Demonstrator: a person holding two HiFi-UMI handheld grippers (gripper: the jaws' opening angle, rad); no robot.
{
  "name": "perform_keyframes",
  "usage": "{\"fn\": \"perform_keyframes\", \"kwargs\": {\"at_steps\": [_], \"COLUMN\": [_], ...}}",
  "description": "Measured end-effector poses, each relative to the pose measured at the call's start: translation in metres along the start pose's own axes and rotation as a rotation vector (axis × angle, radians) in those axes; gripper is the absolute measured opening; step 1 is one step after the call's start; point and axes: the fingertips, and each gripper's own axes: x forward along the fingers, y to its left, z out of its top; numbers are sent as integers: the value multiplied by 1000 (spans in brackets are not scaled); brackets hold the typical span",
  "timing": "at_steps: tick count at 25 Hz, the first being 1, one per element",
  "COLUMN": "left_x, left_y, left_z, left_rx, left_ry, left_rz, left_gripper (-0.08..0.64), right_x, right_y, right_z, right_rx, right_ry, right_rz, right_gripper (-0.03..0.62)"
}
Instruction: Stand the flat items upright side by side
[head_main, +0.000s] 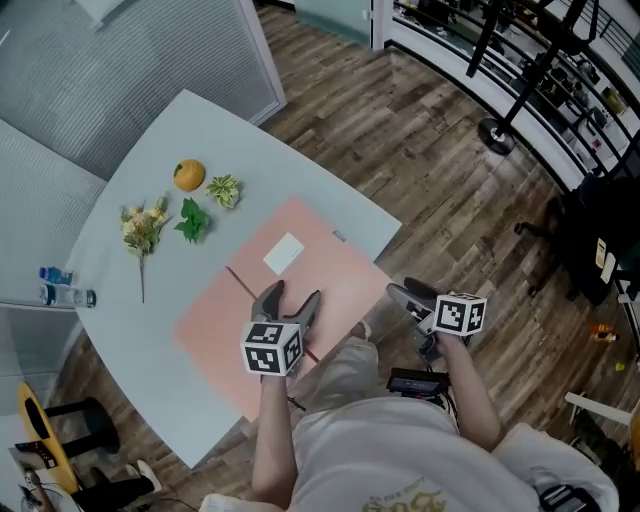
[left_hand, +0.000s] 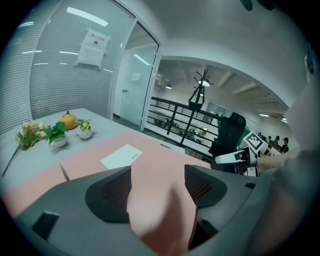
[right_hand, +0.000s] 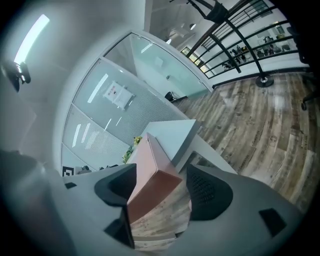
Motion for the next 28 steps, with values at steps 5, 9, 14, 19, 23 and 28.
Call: {"fn": "perform_keyframes", "kwargs": {"at_steps": [5,9,14,19,23,28], "left_x": [10,17,21,24,26,27], "left_y": [2,-1,0,2,4,3], "left_z": [-12,-21,-30,-32,-34,-35], "left_rx": [34,40,51,74,57,63], "left_ry": [69,127,178,201,199,203], "left_rz": [5,-10,3,32,38,49], "left_gripper": [314,315,314,314,314,314], "right_x": [13,21,30,35,40,39], "right_y": [-7,-10,-4,-8,-8,-9], "right_z": [-9,-17,-15,-16,-18,-20], "right_rx": [51,73,98,168,197,203], "right_ry": [21,53,55,45,58,104], "right_rz": [16,35,106,154,178,187], "right_gripper": [313,319,322,322,322,321]}}
